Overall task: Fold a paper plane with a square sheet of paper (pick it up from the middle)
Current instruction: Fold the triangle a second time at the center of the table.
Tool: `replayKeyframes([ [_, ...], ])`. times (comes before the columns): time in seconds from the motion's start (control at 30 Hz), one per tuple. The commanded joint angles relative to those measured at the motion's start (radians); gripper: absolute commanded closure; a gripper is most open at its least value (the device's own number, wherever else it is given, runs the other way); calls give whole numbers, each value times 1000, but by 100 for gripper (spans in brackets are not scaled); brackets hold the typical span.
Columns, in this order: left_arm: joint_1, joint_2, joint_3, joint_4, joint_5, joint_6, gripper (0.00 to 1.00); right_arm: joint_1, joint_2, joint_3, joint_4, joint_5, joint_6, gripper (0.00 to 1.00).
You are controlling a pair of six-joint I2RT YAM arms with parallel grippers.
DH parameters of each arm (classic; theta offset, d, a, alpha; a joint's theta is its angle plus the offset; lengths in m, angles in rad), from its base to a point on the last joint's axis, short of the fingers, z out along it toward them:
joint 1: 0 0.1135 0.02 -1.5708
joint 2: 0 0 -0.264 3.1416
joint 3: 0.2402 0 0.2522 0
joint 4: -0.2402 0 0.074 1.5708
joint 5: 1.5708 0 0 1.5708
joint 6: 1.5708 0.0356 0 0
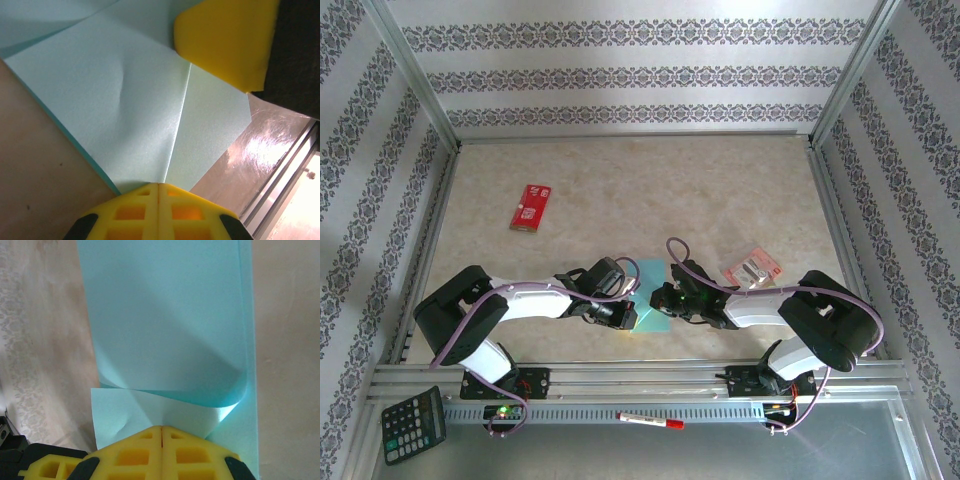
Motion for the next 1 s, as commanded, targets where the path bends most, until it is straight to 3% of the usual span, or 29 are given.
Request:
replayKeyframes([
  [0.0,14,15,-20,-38,-10,40,100,-15,15,16,-72,-13,-26,100],
  [0.3,14,1,-66,-58,-34,45,100,-1,-69,59,-85,-81,-14,94],
  [0.67,14,5,-72,-75,-61,64,100,129,-76,6,-32,-13,95,100],
  [0.97,14,0,-68,-83,-64,69,100,171,-42,-9,-5,34,141,100],
])
